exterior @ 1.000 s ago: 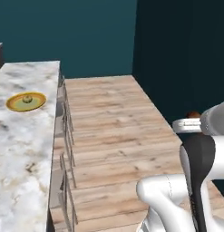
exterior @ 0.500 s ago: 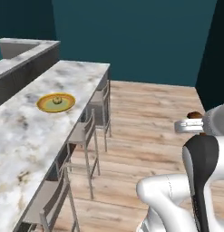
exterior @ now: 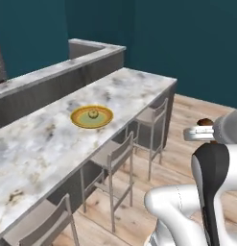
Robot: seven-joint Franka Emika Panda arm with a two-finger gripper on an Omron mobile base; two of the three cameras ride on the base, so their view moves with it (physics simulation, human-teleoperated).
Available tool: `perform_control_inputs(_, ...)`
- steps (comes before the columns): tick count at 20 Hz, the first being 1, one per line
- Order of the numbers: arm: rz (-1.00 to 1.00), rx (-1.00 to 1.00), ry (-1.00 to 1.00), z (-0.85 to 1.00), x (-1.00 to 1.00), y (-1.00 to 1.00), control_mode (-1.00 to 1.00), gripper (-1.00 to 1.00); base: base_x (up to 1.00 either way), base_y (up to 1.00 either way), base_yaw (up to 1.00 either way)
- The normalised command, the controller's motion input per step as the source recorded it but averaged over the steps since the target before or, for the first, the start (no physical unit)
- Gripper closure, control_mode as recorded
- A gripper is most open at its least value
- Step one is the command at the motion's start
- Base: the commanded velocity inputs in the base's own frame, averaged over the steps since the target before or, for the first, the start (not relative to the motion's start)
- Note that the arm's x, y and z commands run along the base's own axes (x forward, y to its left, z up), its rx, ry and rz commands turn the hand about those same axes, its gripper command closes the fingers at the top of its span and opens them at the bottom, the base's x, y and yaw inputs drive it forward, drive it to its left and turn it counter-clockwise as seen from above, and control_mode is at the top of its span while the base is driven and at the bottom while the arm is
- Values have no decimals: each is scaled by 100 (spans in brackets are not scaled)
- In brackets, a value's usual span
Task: Take the cheese, chicken drumstick, and squash from the fridge and place them on the plate on the dining counter to create an appetizer plate.
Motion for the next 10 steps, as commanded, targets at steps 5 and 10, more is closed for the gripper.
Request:
perform_control_inputs(5,0,0,0,0,0,0,100,100,79,-67,66)
perform_control_inputs(10,0,0,0,0,0,0,100,100,76,-65,64)
